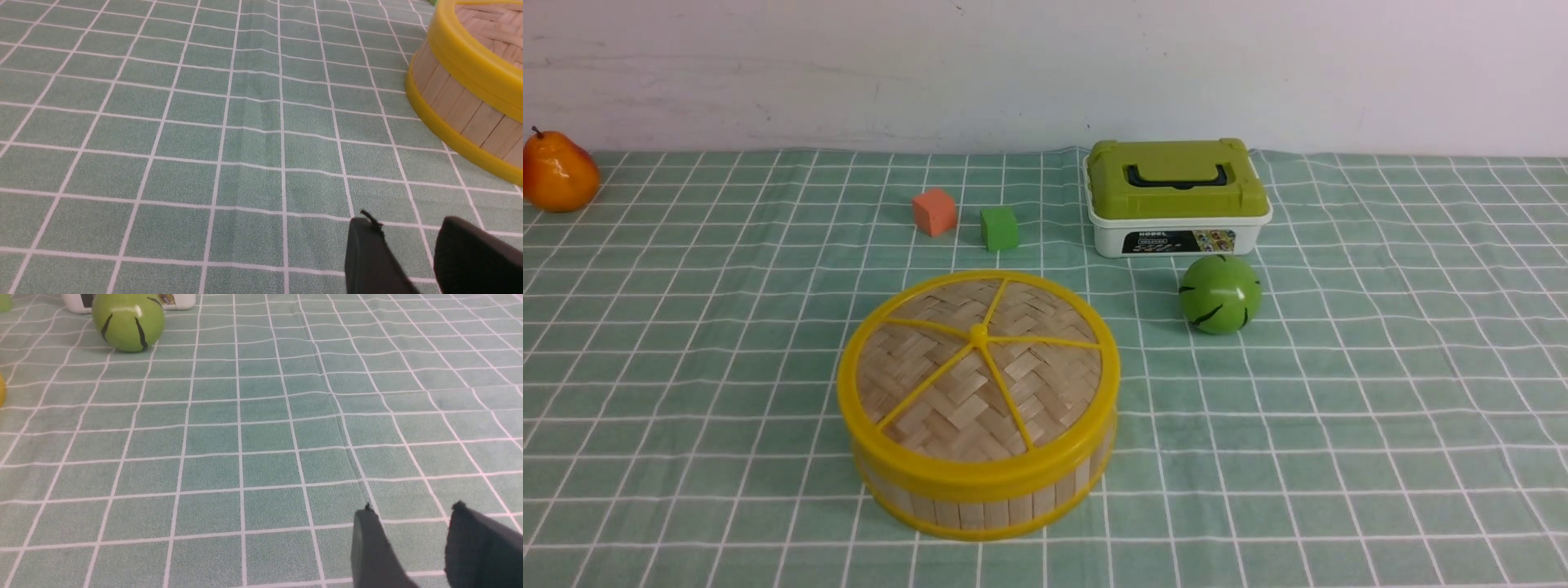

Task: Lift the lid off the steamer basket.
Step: Use the right arm to lift the lid of the steamer

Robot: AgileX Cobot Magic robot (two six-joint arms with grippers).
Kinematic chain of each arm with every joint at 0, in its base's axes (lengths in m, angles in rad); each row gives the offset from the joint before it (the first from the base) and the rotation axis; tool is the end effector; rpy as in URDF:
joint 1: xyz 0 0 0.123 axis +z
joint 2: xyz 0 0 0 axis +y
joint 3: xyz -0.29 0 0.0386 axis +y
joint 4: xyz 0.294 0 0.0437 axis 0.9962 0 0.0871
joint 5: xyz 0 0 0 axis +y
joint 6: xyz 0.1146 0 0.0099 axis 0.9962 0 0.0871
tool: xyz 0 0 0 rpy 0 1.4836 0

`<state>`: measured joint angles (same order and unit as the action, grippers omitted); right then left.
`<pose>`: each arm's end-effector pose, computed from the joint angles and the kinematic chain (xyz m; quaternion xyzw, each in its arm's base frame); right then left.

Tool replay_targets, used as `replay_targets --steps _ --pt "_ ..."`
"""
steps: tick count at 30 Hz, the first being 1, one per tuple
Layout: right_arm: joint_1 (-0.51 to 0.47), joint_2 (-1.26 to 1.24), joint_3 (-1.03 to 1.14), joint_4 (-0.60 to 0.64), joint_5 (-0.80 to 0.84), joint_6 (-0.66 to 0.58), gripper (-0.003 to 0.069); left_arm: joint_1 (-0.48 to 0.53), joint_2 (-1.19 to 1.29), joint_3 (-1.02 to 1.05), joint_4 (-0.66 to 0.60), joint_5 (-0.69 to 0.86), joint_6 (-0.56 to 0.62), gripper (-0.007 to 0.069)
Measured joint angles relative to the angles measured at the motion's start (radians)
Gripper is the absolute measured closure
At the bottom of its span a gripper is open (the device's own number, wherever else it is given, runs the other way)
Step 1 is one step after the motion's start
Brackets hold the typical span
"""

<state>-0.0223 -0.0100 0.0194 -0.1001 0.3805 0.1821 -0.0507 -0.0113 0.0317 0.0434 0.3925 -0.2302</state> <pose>0.1136 -0.0068 0.1654 0.0558 0.8031 0.0049 0.5932 0.1133 -0.0038 0.1591 -0.0614 0.8100 -0.0634 0.5798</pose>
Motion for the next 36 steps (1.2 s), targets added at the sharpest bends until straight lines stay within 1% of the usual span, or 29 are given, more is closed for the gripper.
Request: replay_targets --steps 30,35,36 --pt "0.0 0.0 0.0 0.001 0.0 0.0 0.0418 0.0 0.0 0.0 0.0 0.0 0.0 0.0386" --pt "0.0 0.0 0.0 0.052 0.0 0.003 0.0418 0.0 0.0 0.0 0.0 0.0 0.0 0.0386" --pt "0.0 0.0 0.0 0.135 -0.001 0.035 0.0418 0.0 0.0 0.0 0.0 0.0 0.0 0.0386"
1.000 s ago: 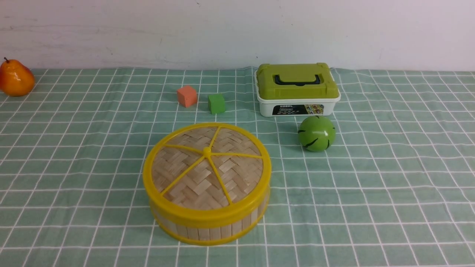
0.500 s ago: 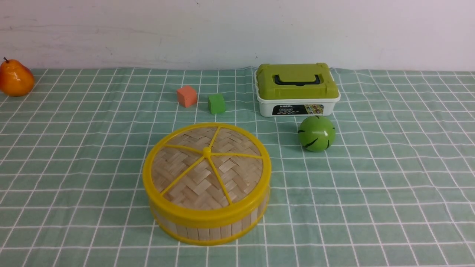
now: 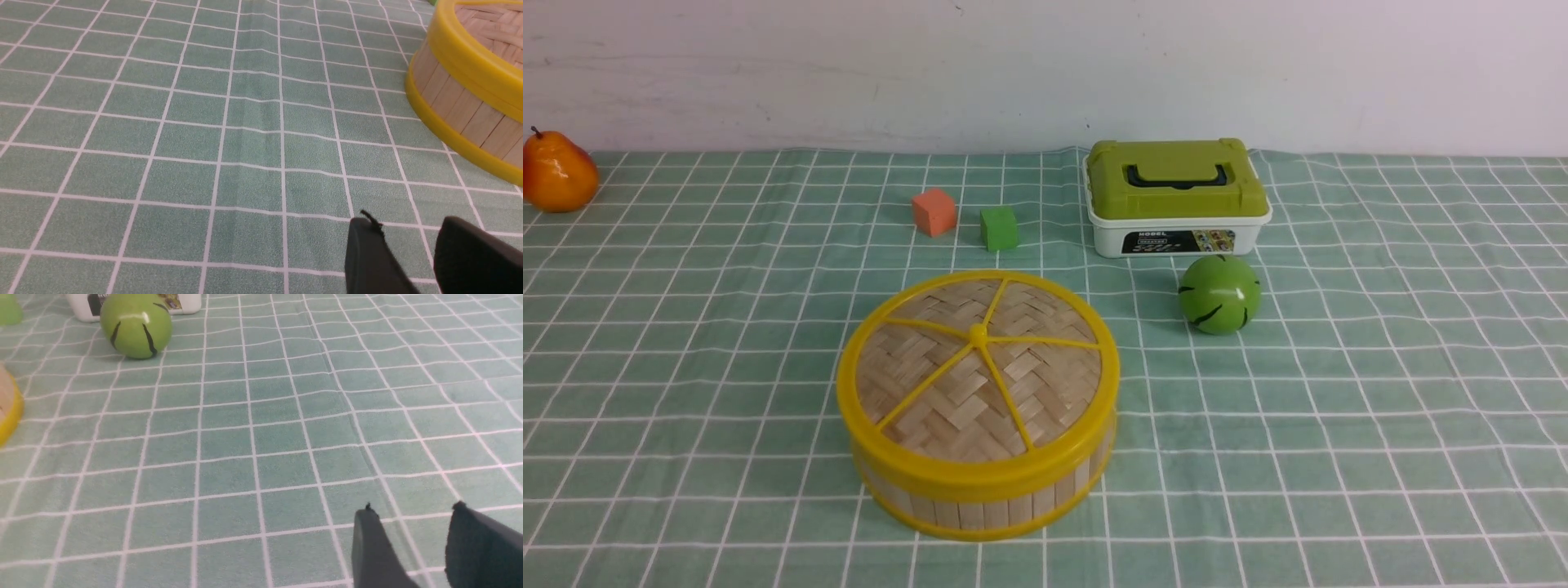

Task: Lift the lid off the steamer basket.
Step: Use the right arm to lift the lid of the steamer

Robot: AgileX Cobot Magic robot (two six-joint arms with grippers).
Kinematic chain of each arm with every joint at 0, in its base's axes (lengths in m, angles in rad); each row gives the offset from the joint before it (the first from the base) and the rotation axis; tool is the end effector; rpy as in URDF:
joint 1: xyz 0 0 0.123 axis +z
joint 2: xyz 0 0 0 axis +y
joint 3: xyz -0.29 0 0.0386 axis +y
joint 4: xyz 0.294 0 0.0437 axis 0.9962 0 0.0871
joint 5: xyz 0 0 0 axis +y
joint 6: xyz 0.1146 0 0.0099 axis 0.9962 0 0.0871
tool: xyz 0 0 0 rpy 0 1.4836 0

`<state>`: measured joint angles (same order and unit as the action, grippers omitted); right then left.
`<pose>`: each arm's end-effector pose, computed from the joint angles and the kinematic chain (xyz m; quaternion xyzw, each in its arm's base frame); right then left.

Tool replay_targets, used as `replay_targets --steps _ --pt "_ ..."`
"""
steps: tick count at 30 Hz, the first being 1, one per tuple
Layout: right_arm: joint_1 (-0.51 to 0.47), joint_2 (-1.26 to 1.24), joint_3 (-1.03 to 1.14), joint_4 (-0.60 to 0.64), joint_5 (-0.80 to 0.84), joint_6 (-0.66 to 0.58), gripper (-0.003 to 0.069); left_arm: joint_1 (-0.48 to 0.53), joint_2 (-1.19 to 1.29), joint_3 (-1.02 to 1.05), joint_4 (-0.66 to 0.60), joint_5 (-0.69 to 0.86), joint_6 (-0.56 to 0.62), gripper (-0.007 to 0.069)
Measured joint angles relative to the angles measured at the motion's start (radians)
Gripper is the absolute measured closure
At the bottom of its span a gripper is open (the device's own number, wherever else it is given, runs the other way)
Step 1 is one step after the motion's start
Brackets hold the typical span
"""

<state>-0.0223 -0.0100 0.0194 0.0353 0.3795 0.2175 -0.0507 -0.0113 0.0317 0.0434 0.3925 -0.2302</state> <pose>0.1138 -0.0010 0.1654 0.1056 0.7983 0.0727 0.5884 0.1133 -0.0038 0.1591 -0.0614 0.8100 -0.0634 0.5798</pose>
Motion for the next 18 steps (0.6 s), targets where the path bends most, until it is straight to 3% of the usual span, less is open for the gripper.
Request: replay_targets --steps 3,4,9,18 --pt "0.0 0.0 0.0 0.173 0.0 0.085 0.0418 0.0 0.0 0.0 0.0 0.0 0.0 0.0386" --pt "0.0 0.0 0.001 0.342 0.005 0.172 0.0418 0.0 0.0 0.0 0.0 0.0 0.0 0.0386" --pt "0.0 0.0 0.007 0.618 0.01 0.284 0.0418 0.0 0.0 0.0 0.0 0.0 0.0 0.0386" --pt "0.0 0.0 0.007 0.646 0.001 0.291 0.0418 0.0 0.0 0.0 0.0 0.0 0.0 0.0386"
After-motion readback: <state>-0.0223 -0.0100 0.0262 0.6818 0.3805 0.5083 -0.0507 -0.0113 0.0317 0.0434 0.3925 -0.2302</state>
